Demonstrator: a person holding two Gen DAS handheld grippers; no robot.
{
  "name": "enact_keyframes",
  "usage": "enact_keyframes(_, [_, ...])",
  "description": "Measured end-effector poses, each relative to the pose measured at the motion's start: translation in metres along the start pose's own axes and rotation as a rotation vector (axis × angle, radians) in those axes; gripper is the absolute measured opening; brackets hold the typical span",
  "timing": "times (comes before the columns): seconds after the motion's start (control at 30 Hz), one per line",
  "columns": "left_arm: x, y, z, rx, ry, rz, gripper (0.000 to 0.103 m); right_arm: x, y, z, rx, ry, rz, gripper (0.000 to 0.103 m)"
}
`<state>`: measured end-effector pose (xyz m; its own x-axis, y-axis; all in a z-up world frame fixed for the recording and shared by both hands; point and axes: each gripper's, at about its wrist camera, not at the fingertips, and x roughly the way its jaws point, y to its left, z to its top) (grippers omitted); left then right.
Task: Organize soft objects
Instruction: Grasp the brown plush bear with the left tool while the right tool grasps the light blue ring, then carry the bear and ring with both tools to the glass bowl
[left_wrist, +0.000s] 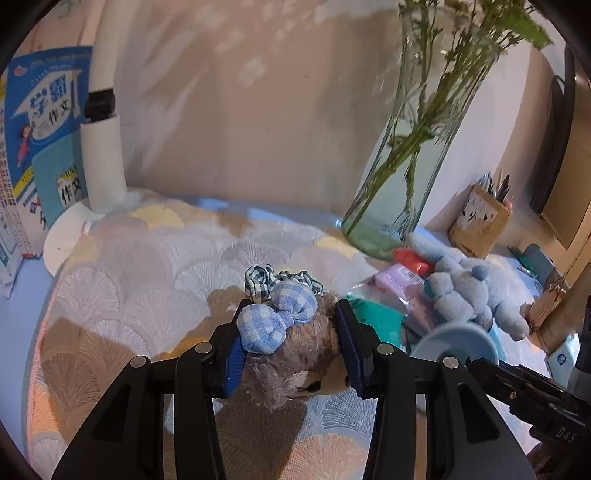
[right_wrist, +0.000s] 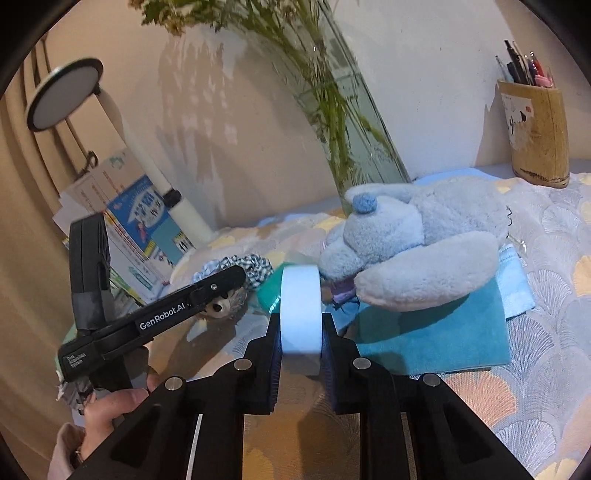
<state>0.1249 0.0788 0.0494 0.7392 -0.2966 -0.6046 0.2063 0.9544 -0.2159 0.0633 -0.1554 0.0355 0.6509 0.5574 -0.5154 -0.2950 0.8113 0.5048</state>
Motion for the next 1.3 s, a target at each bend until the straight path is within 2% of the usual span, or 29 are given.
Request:
enact_keyframes(0.33, [-0.001, -0.01, 0.001, 0.031, -0.029, 0.021, 0.042, -0.009, -0.001, -0.001, 0.009, -0.038, 0.029, 0.019])
enact_keyframes(0.87, [-0.01, 0.012, -0.004, -0.071, -0.039, 0.033, 0.042, -0.024, -0.018, -0.003, 0.107, -0.095, 0.134, 0.019])
enact_keyframes(1.2, [-0.04, 0.009, -0.035, -0.121, -0.01, 0.051, 0.042, -0.045, -0.032, -0.017, 0.201, -0.104, 0.161, 0.019])
enact_keyframes(1.3, [-0.054, -0.002, -0.047, -0.139, -0.015, 0.017, 0.042, -0.054, -0.033, -0.022, 0.22, -0.107, 0.154, 0.019])
